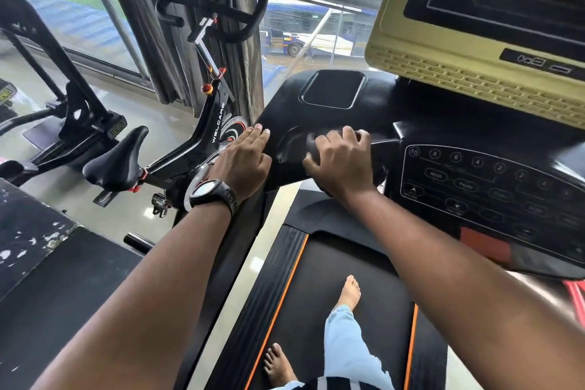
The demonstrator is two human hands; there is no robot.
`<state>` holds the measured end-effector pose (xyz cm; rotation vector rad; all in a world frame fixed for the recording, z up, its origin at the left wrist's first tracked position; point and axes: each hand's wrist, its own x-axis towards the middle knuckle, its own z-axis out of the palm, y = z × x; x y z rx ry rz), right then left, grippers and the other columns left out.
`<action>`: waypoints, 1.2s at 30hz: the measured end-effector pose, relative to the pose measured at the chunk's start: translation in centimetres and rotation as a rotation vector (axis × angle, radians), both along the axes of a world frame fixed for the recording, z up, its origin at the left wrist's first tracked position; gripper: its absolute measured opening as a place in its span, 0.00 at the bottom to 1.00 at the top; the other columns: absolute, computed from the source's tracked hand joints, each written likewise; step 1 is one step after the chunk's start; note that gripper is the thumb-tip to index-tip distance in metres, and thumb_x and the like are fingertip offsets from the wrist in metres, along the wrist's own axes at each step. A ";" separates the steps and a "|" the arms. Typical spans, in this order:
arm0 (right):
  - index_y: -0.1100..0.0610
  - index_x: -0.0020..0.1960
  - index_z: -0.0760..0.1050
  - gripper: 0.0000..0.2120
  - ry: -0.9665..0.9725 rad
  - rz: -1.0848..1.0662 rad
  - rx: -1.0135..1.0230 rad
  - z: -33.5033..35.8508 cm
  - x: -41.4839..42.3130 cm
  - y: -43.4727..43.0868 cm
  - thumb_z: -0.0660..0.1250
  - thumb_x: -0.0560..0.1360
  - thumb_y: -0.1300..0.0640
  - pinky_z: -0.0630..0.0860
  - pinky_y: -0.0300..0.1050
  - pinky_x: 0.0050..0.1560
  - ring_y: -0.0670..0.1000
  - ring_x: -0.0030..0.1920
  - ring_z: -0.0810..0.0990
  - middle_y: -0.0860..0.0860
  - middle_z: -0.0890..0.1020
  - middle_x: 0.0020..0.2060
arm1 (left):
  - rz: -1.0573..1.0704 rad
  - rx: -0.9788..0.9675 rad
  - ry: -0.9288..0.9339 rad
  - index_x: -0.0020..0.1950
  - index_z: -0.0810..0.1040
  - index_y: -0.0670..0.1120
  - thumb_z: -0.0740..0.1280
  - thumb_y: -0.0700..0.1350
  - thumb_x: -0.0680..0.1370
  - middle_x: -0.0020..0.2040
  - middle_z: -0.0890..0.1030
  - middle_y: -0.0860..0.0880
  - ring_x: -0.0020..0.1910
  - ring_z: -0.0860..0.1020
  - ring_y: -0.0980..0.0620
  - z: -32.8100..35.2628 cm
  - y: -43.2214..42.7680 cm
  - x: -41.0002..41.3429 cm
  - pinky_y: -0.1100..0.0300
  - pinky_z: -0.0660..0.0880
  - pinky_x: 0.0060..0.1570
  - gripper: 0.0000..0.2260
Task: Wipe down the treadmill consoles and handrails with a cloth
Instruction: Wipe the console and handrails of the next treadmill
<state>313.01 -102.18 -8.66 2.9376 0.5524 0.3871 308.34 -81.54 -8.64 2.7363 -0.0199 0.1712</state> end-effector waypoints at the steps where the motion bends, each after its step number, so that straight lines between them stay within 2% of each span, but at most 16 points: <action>1: 0.55 0.44 0.82 0.22 0.037 0.029 -0.005 0.2 0.0 -0.1 0.56 0.74 0.41 0.69 0.56 0.53 0.59 0.47 0.78 0.54 0.84 0.42 | 0.001 0.006 -0.001 0.78 0.65 0.42 0.52 0.48 0.76 0.79 0.64 0.43 0.79 0.61 0.49 -0.1 0.0 0.0 0.55 0.56 0.78 0.30; 5: 0.53 0.53 0.82 0.24 0.272 -0.071 -0.071 3.3 4.2 0.7 0.55 0.76 0.38 0.70 0.53 0.52 0.59 0.53 0.80 0.56 0.84 0.50 | -0.002 0.019 -0.005 0.78 0.65 0.42 0.52 0.48 0.76 0.78 0.64 0.42 0.79 0.61 0.48 -0.1 -0.1 -0.1 0.56 0.55 0.77 0.30; 6: 0.53 0.52 0.82 0.24 0.254 -0.085 -0.072 3.0 4.2 0.6 0.55 0.77 0.38 0.70 0.53 0.52 0.59 0.53 0.80 0.56 0.84 0.49 | -0.002 0.020 -0.004 0.78 0.65 0.42 0.52 0.48 0.76 0.78 0.64 0.42 0.79 0.61 0.48 -0.1 -0.1 -0.1 0.56 0.55 0.77 0.30; 8: 0.55 0.47 0.83 0.22 0.049 -0.050 -0.037 1.5 2.1 -0.3 0.57 0.75 0.41 0.69 0.55 0.54 0.59 0.50 0.79 0.55 0.84 0.44 | -0.004 0.025 -0.011 0.78 0.65 0.42 0.52 0.48 0.76 0.78 0.64 0.42 0.78 0.61 0.48 0.0 -0.2 -0.1 0.56 0.55 0.77 0.30; 10: 0.56 0.46 0.81 0.19 -0.044 0.012 0.007 -0.2 -0.3 -1.5 0.59 0.75 0.42 0.69 0.58 0.56 0.60 0.51 0.77 0.54 0.83 0.43 | 0.001 0.023 -0.014 0.78 0.66 0.42 0.53 0.48 0.76 0.78 0.65 0.42 0.78 0.62 0.48 0.0 -0.1 0.0 0.56 0.55 0.77 0.30; 12: 0.55 0.45 0.81 0.19 0.010 0.058 0.008 0.3 0.3 -1.6 0.59 0.75 0.42 0.70 0.56 0.54 0.59 0.49 0.78 0.54 0.84 0.43 | 0.007 0.022 -0.013 0.78 0.66 0.42 0.53 0.47 0.76 0.78 0.65 0.42 0.78 0.62 0.48 -0.1 -0.1 0.1 0.56 0.55 0.77 0.30; 16: 0.53 0.53 0.82 0.23 0.276 -0.110 -0.034 3.4 4.8 0.2 0.56 0.76 0.39 0.69 0.52 0.50 0.59 0.53 0.81 0.56 0.84 0.50 | 0.000 0.029 -0.004 0.78 0.65 0.42 0.53 0.47 0.76 0.78 0.65 0.42 0.78 0.61 0.48 -0.2 0.0 0.0 0.57 0.54 0.77 0.29; 19: 0.56 0.45 0.81 0.20 0.053 -0.057 -0.022 1.8 2.4 -0.7 0.57 0.75 0.42 0.69 0.54 0.50 0.59 0.47 0.78 0.55 0.84 0.42 | 0.007 0.027 -0.007 0.78 0.66 0.42 0.53 0.48 0.76 0.78 0.65 0.42 0.78 0.62 0.49 0.0 -0.1 0.0 0.57 0.55 0.77 0.30; 21: 0.56 0.43 0.80 0.19 -0.033 0.003 -0.015 0.4 0.2 -1.7 0.58 0.74 0.43 0.69 0.56 0.51 0.59 0.46 0.77 0.55 0.83 0.41 | 0.012 0.026 -0.010 0.78 0.66 0.42 0.53 0.48 0.76 0.78 0.65 0.42 0.78 0.62 0.48 0.0 0.0 0.1 0.56 0.56 0.77 0.30; 23: 0.55 0.43 0.81 0.20 0.029 0.029 -0.010 1.0 1.3 -1.5 0.58 0.74 0.41 0.68 0.55 0.51 0.59 0.46 0.78 0.54 0.84 0.41 | 0.012 0.025 -0.016 0.77 0.67 0.42 0.54 0.47 0.76 0.78 0.66 0.42 0.78 0.63 0.48 0.0 -0.2 0.0 0.56 0.56 0.77 0.29; 26: 0.52 0.48 0.82 0.22 0.145 -0.038 -0.061 3.1 3.9 -1.0 0.56 0.76 0.39 0.69 0.54 0.53 0.59 0.51 0.80 0.54 0.85 0.46 | 0.004 0.019 -0.022 0.77 0.67 0.42 0.54 0.47 0.76 0.77 0.66 0.42 0.78 0.63 0.48 0.0 0.0 -0.1 0.55 0.57 0.77 0.30; 31: 0.56 0.43 0.80 0.19 -0.049 0.004 -0.024 0.6 0.8 -2.1 0.59 0.74 0.43 0.69 0.56 0.50 0.59 0.45 0.77 0.55 0.83 0.40 | 0.012 0.024 -0.026 0.77 0.67 0.42 0.52 0.48 0.75 0.78 0.66 0.42 0.78 0.62 0.48 -0.1 -0.1 0.1 0.56 0.56 0.76 0.31; 32: 0.56 0.43 0.81 0.19 -0.040 0.032 -0.029 0.8 0.8 -2.2 0.59 0.74 0.42 0.69 0.56 0.50 0.59 0.45 0.78 0.55 0.83 0.40 | 0.012 0.026 -0.030 0.77 0.67 0.42 0.52 0.48 0.75 0.78 0.66 0.42 0.78 0.62 0.48 -0.2 -0.2 0.1 0.56 0.56 0.77 0.31; 36: 0.52 0.50 0.83 0.22 0.165 -0.040 -0.066 3.4 4.8 -1.4 0.56 0.77 0.39 0.69 0.53 0.52 0.59 0.52 0.80 0.55 0.85 0.48 | 0.000 0.033 -0.036 0.77 0.67 0.41 0.52 0.48 0.75 0.78 0.66 0.41 0.78 0.62 0.47 -0.3 -0.2 0.1 0.56 0.56 0.77 0.30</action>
